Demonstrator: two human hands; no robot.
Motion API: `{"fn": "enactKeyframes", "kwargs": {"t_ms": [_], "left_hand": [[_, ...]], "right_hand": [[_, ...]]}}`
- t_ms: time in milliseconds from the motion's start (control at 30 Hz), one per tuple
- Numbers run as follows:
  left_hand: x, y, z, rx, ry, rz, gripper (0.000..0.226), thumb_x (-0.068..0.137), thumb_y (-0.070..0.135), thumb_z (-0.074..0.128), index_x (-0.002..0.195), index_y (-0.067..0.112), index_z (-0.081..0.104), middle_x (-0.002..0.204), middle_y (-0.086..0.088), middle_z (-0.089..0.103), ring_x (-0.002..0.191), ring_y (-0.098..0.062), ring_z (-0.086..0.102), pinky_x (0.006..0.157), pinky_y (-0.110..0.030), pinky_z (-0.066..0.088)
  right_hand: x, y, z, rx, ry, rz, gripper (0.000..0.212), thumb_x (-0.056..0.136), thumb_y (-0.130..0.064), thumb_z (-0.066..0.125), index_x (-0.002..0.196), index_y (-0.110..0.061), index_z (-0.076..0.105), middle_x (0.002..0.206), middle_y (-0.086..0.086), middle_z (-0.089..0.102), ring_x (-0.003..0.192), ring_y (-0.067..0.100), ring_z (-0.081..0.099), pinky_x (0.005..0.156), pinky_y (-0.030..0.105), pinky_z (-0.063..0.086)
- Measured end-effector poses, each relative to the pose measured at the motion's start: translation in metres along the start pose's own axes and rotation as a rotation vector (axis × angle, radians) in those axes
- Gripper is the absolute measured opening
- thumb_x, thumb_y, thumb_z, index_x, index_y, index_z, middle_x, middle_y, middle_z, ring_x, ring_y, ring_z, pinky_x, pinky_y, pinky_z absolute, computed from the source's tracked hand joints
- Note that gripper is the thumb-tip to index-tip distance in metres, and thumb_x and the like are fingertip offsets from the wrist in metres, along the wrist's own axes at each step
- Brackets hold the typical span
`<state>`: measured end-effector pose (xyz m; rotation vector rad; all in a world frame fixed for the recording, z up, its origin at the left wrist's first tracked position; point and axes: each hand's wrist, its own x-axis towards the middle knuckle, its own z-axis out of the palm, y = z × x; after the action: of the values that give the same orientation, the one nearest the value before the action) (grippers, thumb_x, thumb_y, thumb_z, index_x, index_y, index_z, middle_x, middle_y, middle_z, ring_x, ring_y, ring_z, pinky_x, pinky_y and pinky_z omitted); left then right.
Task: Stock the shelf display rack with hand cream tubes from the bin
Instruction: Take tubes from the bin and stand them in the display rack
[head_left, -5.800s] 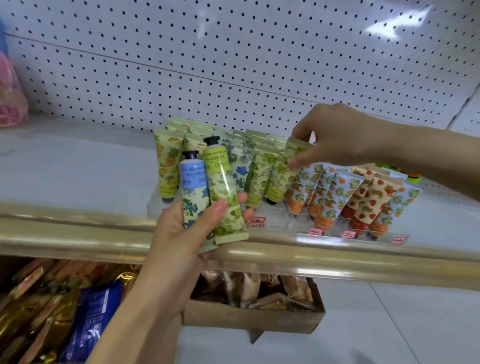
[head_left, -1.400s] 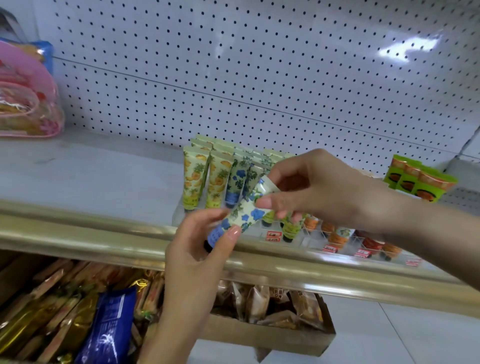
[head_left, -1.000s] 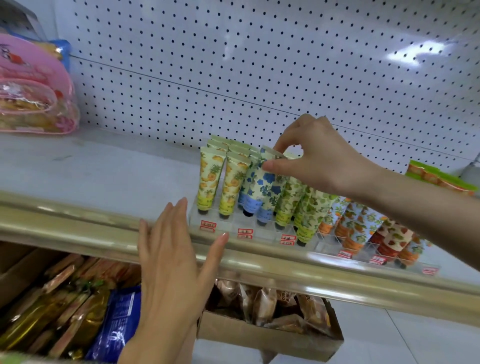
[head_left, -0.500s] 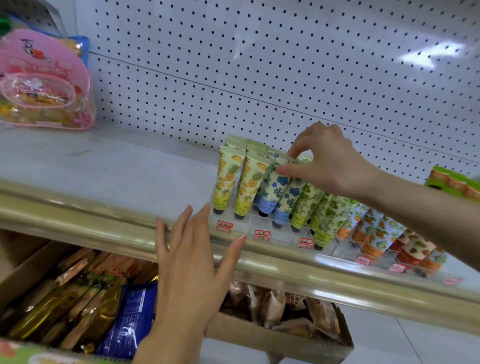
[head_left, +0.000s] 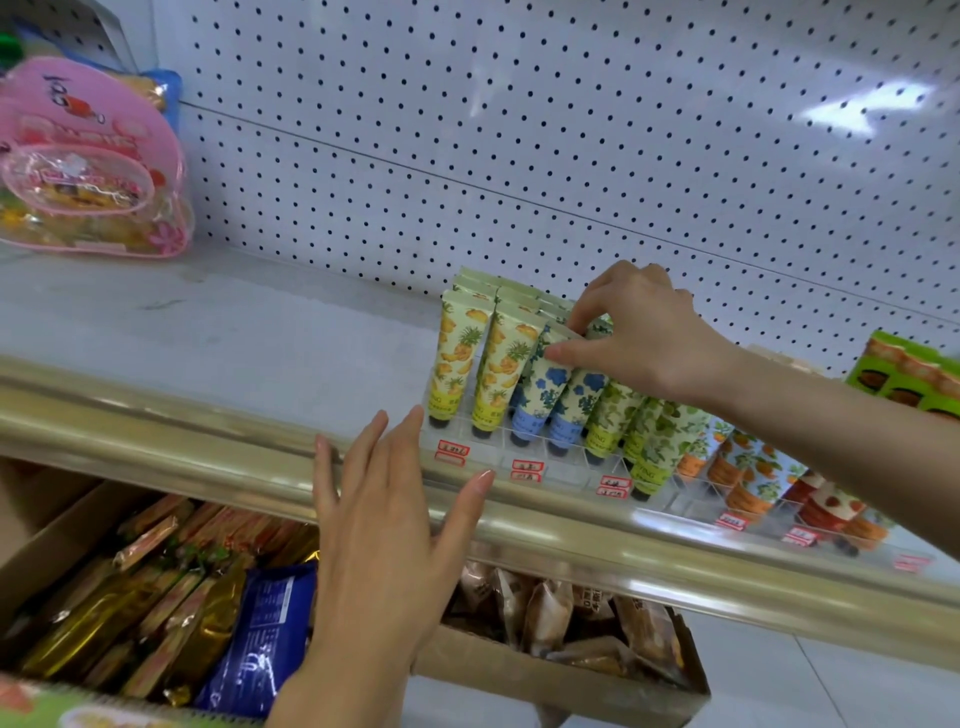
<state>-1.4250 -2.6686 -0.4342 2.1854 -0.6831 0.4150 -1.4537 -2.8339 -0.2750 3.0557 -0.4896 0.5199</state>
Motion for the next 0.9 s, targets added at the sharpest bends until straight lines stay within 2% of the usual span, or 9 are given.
{"fn": "enactKeyframes", "kwargs": {"t_ms": [467, 633, 900], "left_hand": [[0.000, -0.001, 0.001, -0.008, 0.015, 0.017, 0.082, 0.088, 0.073, 0.010, 0.144, 0.018, 0.035, 0.144, 0.004, 0.044, 0.141, -0.008, 0.020, 0.118, -0.040, -0.004], [0.000, -0.002, 0.002, -0.007, 0.025, 0.023, 0.079, 0.089, 0.071, 0.013, 0.144, 0.018, 0.034, 0.144, 0.004, 0.044, 0.140, -0.008, 0.020, 0.118, -0.042, -0.002], [-0.007, 0.001, -0.001, -0.003, 0.034, 0.058, 0.081, 0.089, 0.071, 0.016, 0.149, 0.017, 0.023, 0.155, 0.000, 0.027, 0.141, -0.001, 0.005, 0.119, -0.039, -0.006]], "right_hand": [[0.000, -0.003, -0.001, -0.068, -0.025, -0.022, 0.034, 0.080, -0.044, 0.069, 0.103, -0.020, 0.066, 0.121, 0.006, 0.048, 0.119, 0.026, 0.034, 0.087, 0.034, 0.022], [-0.002, -0.003, -0.006, -0.072, -0.043, -0.041, 0.036, 0.080, -0.043, 0.069, 0.110, -0.024, 0.064, 0.124, 0.006, 0.046, 0.121, 0.025, 0.034, 0.094, 0.037, 0.027], [-0.019, 0.002, -0.023, -0.126, -0.038, -0.133, 0.048, 0.085, -0.044, 0.063, 0.128, -0.026, 0.055, 0.138, 0.002, 0.039, 0.131, 0.022, 0.028, 0.104, 0.040, 0.022]]}}
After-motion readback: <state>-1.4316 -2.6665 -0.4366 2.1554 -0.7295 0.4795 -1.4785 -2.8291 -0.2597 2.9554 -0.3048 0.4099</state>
